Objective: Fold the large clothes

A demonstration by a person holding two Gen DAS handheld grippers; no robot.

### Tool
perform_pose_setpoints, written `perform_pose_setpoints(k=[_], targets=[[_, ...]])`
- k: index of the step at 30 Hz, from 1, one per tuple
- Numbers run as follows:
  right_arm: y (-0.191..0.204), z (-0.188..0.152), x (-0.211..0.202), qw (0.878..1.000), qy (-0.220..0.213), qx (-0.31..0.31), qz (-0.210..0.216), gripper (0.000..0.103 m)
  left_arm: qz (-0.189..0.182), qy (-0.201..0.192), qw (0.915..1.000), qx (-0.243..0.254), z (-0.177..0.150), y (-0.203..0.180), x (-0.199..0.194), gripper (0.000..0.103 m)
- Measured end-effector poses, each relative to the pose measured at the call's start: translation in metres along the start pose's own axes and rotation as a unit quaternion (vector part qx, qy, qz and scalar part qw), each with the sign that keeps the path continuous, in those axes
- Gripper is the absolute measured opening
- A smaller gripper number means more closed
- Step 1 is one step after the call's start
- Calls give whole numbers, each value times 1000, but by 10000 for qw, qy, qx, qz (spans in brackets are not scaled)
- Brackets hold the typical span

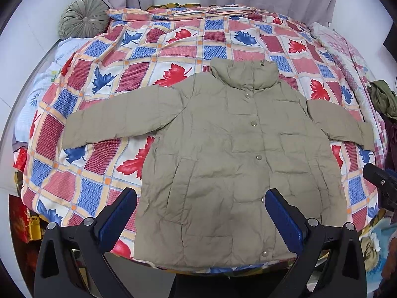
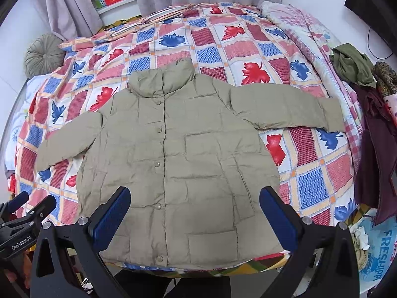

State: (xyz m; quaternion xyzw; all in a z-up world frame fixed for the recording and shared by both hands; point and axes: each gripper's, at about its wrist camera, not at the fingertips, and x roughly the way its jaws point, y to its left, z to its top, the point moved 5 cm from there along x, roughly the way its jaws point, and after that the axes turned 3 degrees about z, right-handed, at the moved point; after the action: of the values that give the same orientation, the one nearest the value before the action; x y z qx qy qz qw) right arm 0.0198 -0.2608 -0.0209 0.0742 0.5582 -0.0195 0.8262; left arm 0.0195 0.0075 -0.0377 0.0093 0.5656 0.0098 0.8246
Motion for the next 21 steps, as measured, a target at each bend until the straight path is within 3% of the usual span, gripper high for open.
perform_pose_setpoints(k=[21], targets=[[0, -1, -1, 10000, -16, 4, -5, 103, 17, 1, 10000, 18, 0, -2, -1, 103]])
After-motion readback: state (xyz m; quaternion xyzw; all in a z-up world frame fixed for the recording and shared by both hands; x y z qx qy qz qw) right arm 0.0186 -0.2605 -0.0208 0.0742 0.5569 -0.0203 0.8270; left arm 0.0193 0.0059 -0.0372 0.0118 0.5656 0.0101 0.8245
